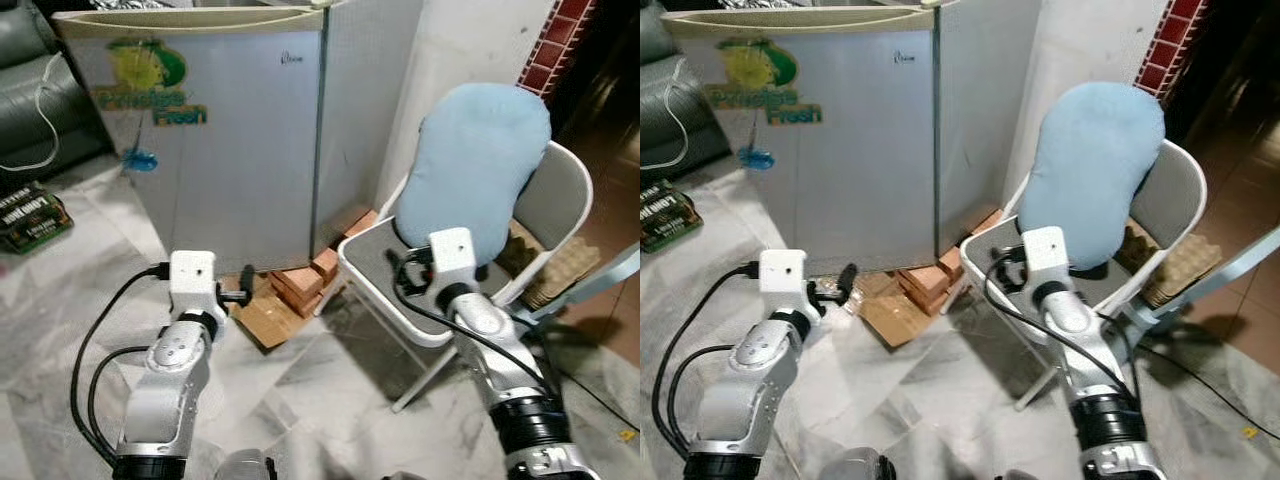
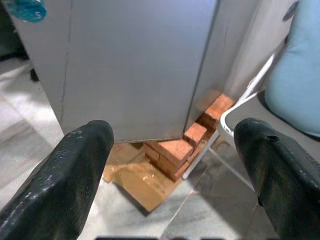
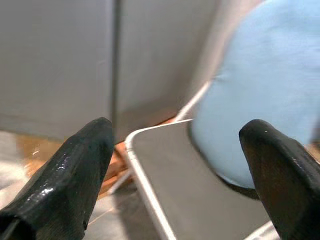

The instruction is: Restocking fridge

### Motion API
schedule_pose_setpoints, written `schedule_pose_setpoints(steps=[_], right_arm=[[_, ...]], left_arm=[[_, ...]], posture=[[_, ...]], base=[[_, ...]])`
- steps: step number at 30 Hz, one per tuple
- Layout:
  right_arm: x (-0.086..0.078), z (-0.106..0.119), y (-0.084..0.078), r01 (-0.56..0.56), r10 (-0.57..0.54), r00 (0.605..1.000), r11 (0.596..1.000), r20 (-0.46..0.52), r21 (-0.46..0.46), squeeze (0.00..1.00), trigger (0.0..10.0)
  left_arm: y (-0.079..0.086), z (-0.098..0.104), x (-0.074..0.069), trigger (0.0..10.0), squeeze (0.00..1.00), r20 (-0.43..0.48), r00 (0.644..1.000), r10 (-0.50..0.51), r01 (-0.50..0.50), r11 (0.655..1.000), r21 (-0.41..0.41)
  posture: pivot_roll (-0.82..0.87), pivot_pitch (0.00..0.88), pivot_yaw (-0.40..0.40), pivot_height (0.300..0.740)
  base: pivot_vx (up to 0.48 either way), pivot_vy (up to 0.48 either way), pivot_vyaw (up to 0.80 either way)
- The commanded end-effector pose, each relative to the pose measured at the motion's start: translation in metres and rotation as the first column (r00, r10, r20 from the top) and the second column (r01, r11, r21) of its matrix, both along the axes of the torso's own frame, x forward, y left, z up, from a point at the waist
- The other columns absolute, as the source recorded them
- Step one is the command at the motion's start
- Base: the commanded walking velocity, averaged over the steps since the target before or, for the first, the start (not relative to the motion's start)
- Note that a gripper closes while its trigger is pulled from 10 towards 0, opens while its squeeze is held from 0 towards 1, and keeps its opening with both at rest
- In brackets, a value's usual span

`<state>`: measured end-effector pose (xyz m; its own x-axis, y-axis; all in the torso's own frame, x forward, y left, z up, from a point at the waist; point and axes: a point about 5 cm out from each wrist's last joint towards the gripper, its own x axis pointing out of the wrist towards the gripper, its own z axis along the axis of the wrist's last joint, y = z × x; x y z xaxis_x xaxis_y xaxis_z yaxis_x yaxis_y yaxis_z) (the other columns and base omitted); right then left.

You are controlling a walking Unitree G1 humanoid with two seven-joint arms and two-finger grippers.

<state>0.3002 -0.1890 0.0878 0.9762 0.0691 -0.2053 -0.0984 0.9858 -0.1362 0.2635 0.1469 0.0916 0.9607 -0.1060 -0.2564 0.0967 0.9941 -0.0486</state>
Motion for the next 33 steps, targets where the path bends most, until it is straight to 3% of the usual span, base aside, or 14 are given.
schedule_pose_setpoints(steps=[1,4,6,10,13,19,20,22,26,33], right_arm=[[-0.004,0.006,-0.003,0.004,-0.006,0.999,0.999,0.043,0.033,0.00,10.0],[-0.011,0.010,-0.009,0.012,-0.014,0.996,1.000,0.090,0.021,0.00,10.0],[-0.020,0.008,-0.018,0.063,-0.064,0.991,0.998,0.113,0.013,0.00,10.0],[-0.022,0.007,-0.019,0.099,-0.097,0.989,0.995,0.113,-0.016,0.00,10.0],[-0.021,0.010,-0.019,0.110,-0.104,0.983,0.993,0.152,-0.034,0.00,10.0],[-0.024,0.016,-0.021,0.143,-0.155,0.965,0.987,0.214,0.069,0.00,10.0],[-0.024,0.018,-0.019,0.138,-0.162,0.961,0.984,0.224,0.116,0.00,10.0],[-0.024,0.019,-0.019,0.138,-0.163,0.959,0.983,0.234,0.119,0.00,10.0],[-0.025,0.013,-0.011,0.128,-0.163,0.963,0.977,0.213,0.170,0.00,10.0],[-0.017,0.009,-0.012,0.185,-0.217,0.959,0.966,0.180,0.179,0.00,10.0]], left_arm=[[0.003,0.004,0.002,10.0,0.00,0.032,0.999,-0.014,0.014,1.000,0.007],[0.001,0.007,0.000,10.0,0.00,0.075,0.996,-0.041,0.039,0.999,0.028],[-0.002,0.010,-0.007,10.0,0.00,0.178,0.977,-0.120,0.101,0.989,0.112],[0.000,0.007,-0.012,10.0,0.00,0.196,0.968,-0.159,0.134,0.982,0.133],[0.005,0.007,-0.010,10.0,0.00,0.199,0.971,-0.130,0.111,0.988,0.105],[0.016,0.003,-0.008,10.0,0.00,0.274,0.960,-0.061,0.025,0.991,0.133],[0.019,0.003,-0.007,10.0,0.00,0.281,0.959,-0.026,-0.001,0.995,0.098],[0.020,0.003,-0.006,10.0,0.00,0.280,0.960,-0.012,-0.009,0.997,0.075],[0.024,0.009,0.000,10.0,0.00,0.324,0.945,0.034,-0.069,0.993,0.097],[0.022,0.008,-0.003,10.0,0.00,0.322,0.947,0.023,-0.041,0.998,0.050]], posture=[[0.03,0.000,-0.030,0.740],[0.03,0.000,-0.035,0.740],[0.02,0.000,-0.036,0.740],[0.01,0.000,-0.029,0.740],[0.01,0.000,-0.028,0.740],[0.01,0.000,-0.028,0.740],[0.01,0.000,-0.031,0.740],[0.02,0.000,-0.032,0.740],[0.04,0.000,-0.031,0.740],[0.02,0.000,-0.025,0.740]], base=[[0.000,0.480,0.00],[0.000,0.480,0.00],[0.000,0.480,0.00],[0.000,0.480,0.00],[0.000,0.480,0.00],[0.000,0.480,0.00],[0.000,0.480,0.00],[0.000,0.480,0.00],[0.000,0.480,0.00],[0.000,0.480,0.00]])
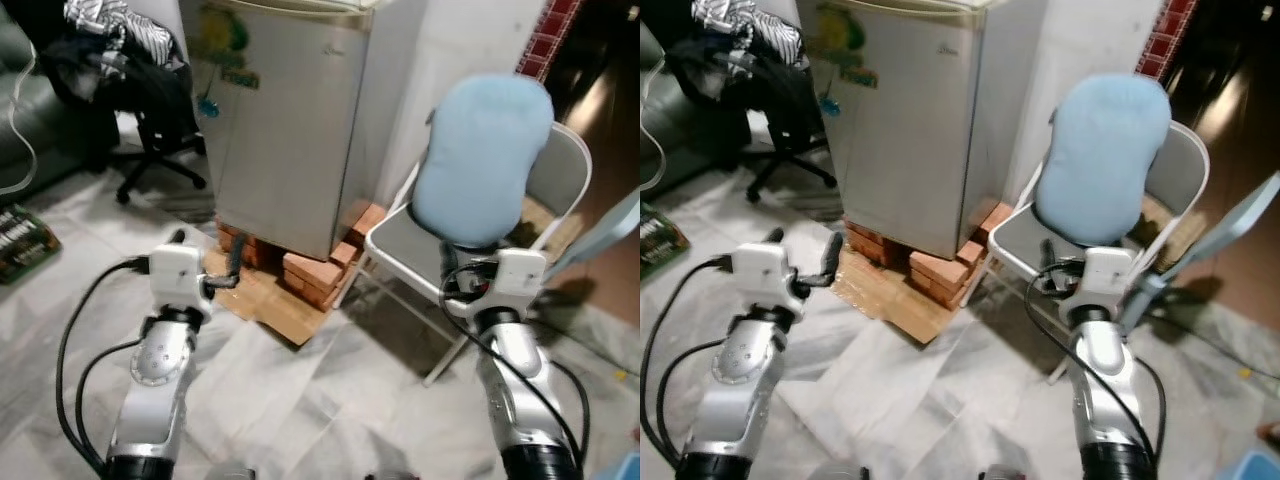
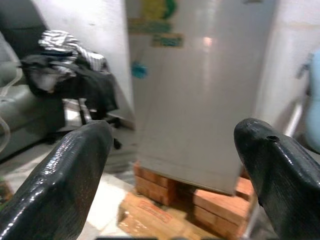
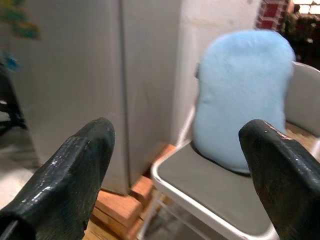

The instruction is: Restocking fridge

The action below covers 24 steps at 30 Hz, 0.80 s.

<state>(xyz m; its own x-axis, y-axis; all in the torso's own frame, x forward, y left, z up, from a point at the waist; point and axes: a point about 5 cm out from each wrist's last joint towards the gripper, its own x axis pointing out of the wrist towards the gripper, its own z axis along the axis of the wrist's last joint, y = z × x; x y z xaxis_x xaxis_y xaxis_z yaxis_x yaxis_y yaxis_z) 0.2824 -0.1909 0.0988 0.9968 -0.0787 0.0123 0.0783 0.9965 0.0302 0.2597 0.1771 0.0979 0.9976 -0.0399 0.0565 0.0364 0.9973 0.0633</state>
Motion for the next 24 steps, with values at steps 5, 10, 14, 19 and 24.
schedule_pose_setpoints(steps=[5,10,14,19,24], right_arm=[[0.003,-0.004,-0.009,0.021,-0.023,0.999,0.999,-0.046,-0.030,0.00,10.0],[-0.002,-0.008,-0.008,0.003,-0.005,0.998,1.000,-0.068,-0.029,0.00,10.0],[-0.006,-0.011,-0.008,0.010,-0.012,0.996,0.999,-0.083,-0.032,0.00,10.0],[-0.006,-0.009,-0.006,-0.020,0.019,0.997,1.000,-0.069,-0.019,0.00,10.0],[-0.006,-0.009,-0.004,-0.041,0.041,0.996,0.999,-0.078,0.003,0.00,10.0]], left_arm=[[-0.007,-0.001,0.001,10.0,0.00,-0.020,0.999,-0.036,0.035,0.998,-0.050],[-0.003,-0.005,-0.002,10.0,0.00,-0.059,0.998,-0.020,0.014,0.995,-0.098],[-0.004,-0.008,-0.006,10.0,0.00,-0.074,0.997,-0.029,0.020,0.993,-0.117],[-0.010,-0.010,-0.002,10.0,0.00,-0.084,0.995,-0.058,0.047,0.991,-0.128],[-0.011,-0.006,0.003,10.0,0.00,-0.079,0.996,-0.051,0.040,0.990,-0.139]], posture=[[0.02,0.000,-0.022,0.740],[0.02,0.000,-0.020,0.740],[0.01,0.000,-0.018,0.740],[0.01,0.000,-0.040,0.740],[0.02,0.000,-0.048,0.740]], base=[[0.000,0.480,0.00],[0.000,0.480,0.00],[0.000,0.480,0.00],[0.000,0.480,0.00],[0.000,0.480,-0.72]])
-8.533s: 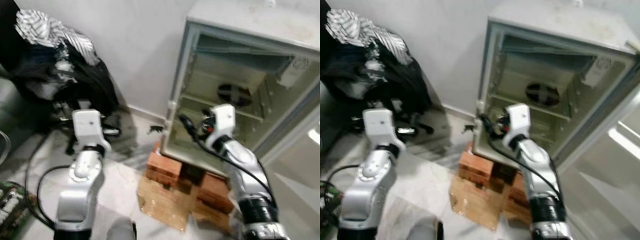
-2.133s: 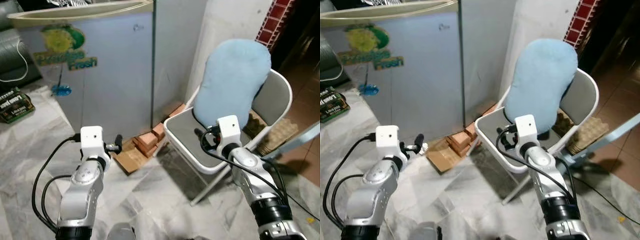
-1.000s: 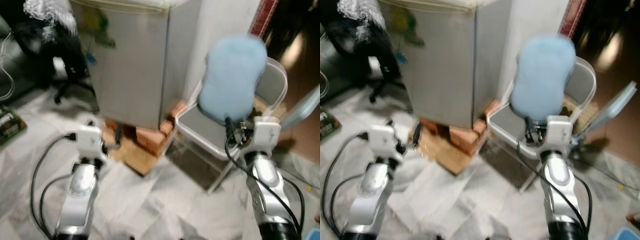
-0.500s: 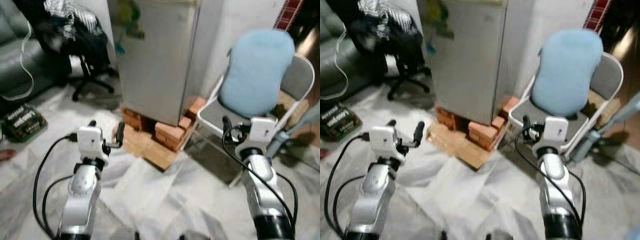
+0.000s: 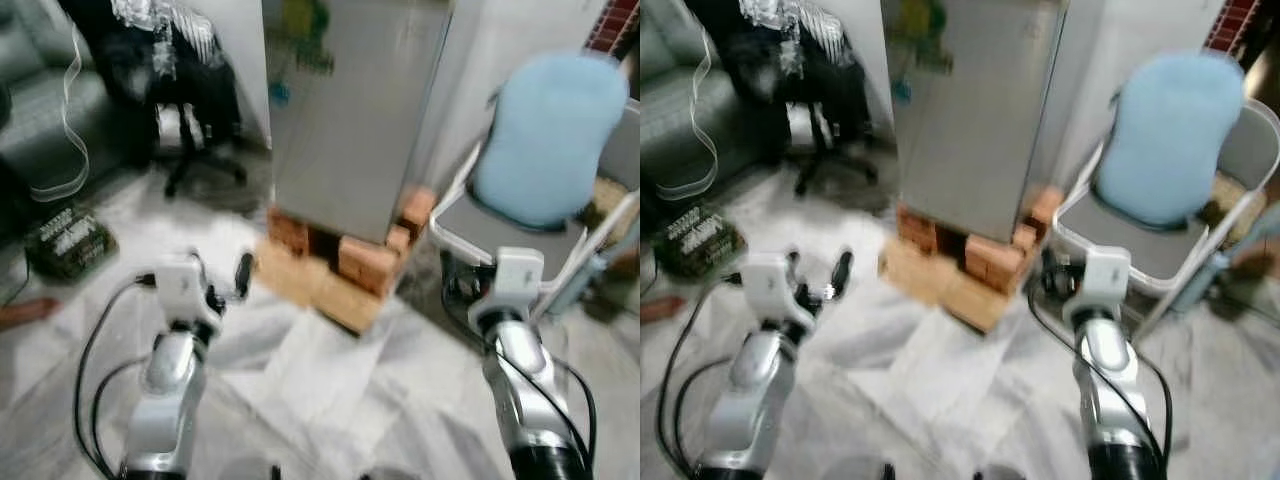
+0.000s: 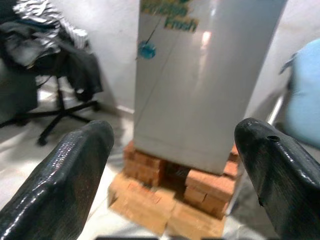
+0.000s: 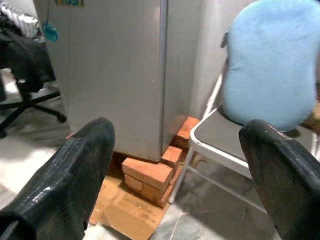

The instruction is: Restocking fridge

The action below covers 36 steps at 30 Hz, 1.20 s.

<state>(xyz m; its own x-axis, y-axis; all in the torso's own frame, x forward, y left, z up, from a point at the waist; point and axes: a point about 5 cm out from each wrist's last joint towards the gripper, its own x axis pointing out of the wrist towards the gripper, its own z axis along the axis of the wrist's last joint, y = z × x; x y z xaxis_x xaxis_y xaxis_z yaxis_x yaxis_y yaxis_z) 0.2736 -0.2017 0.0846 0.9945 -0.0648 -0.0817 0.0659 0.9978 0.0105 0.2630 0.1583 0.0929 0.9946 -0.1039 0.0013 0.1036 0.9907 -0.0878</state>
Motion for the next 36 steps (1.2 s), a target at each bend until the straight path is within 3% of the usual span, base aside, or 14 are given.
schedule_pose_setpoints(steps=[1,11,36], right_arm=[[0.0025,0.0039,0.0065,-0.029,0.029,1.000,0.999,0.010,0.017,0.00,10.0],[-0.0010,0.0017,0.0072,-0.025,0.025,1.000,0.999,-0.008,0.021,0.00,10.0],[-0.0015,0.0014,0.0040,-0.012,0.012,0.999,1.000,-0.030,0.019,0.00,10.0]], left_arm=[[0.0070,-0.0018,-0.0021,10.0,0.00,-0.029,0.999,0.013,-0.013,1.000,0.004],[0.0058,-0.0030,-0.0080,10.0,0.00,-0.055,0.998,-0.013,0.013,1.000,-0.005],[0.0066,-0.0017,-0.0063,10.0,0.00,-0.083,0.996,-0.014,0.012,1.000,-0.022]], posture=[[0.02,0.000,-0.048,0.740],[0.02,0.000,-0.044,0.740],[0.02,0.000,-0.049,0.740]], base=[[0.000,0.480,-0.80],[0.000,0.480,-0.80],[0.000,0.480,-0.80]])
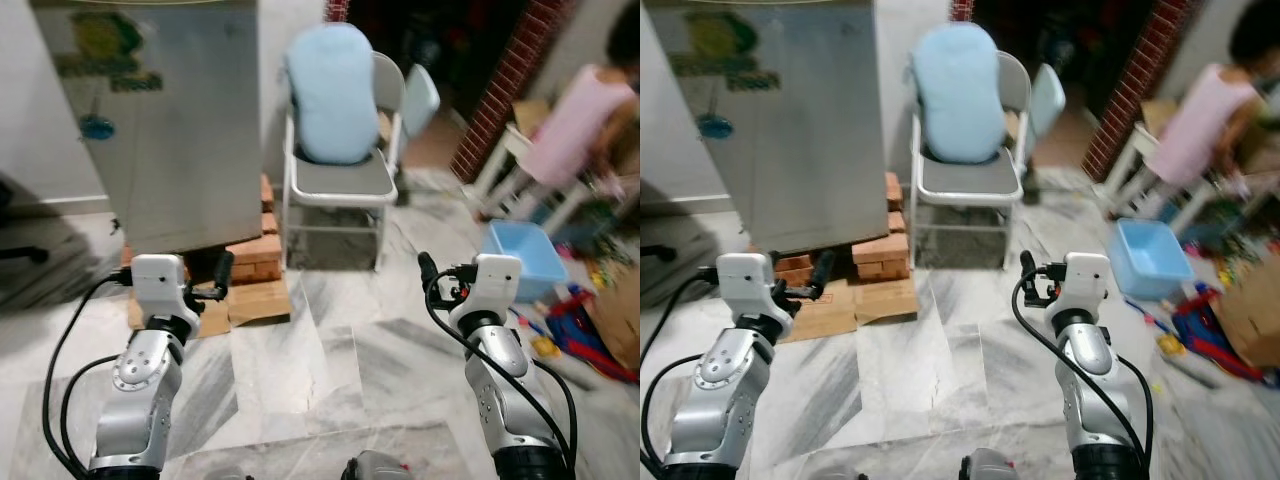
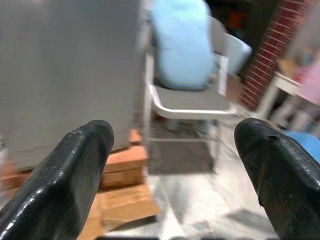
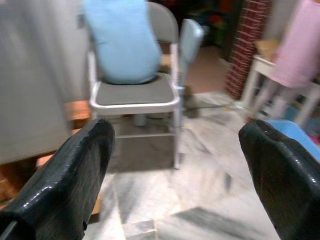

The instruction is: Restocking fridge

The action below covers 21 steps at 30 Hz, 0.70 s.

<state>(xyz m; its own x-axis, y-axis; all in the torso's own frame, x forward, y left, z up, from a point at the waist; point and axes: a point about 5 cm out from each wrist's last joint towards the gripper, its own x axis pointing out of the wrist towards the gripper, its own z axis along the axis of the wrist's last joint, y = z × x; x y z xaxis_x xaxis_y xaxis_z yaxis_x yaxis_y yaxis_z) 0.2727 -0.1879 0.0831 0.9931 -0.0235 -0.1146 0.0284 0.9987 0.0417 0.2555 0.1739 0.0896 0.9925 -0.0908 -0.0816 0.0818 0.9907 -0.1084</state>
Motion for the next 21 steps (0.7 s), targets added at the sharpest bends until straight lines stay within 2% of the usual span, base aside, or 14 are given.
schedule_pose_setpoints(steps=[1,6,19,21], right_arm=[[-0.0005,0.0031,-0.0098,0.025,-0.025,1.000,1.000,0.000,-0.016,0.00,10.0],[-0.0015,0.0035,-0.0102,0.025,-0.025,1.000,1.000,-0.002,-0.016,0.00,10.0],[-0.0018,0.0034,-0.0126,0.029,-0.030,1.000,0.999,-0.007,-0.021,0.00,10.0],[-0.0015,0.0024,-0.0130,0.031,-0.032,0.999,0.999,-0.013,-0.021,0.00,10.0]], left_arm=[[-0.0096,0.0017,0.0011,10.0,0.00,0.000,1.000,-0.025,0.025,1.000,-0.011],[-0.0097,0.0014,0.0002,10.0,0.00,-0.001,1.000,-0.023,0.022,1.000,-0.011],[-0.0118,0.0015,0.0001,10.0,0.00,-0.003,0.999,-0.034,0.034,0.999,-0.017],[-0.0124,0.0022,0.0008,10.0,0.00,0.004,0.999,-0.037,0.037,0.999,-0.012]], posture=[[0.02,0.000,-0.050,0.740],[0.02,0.000,-0.053,0.740],[0.02,0.000,-0.056,0.740],[0.02,0.000,-0.056,0.740]], base=[[0.000,0.480,-0.80],[0.000,0.480,-0.71],[0.000,0.480,0.00],[0.000,0.480,-0.70]])
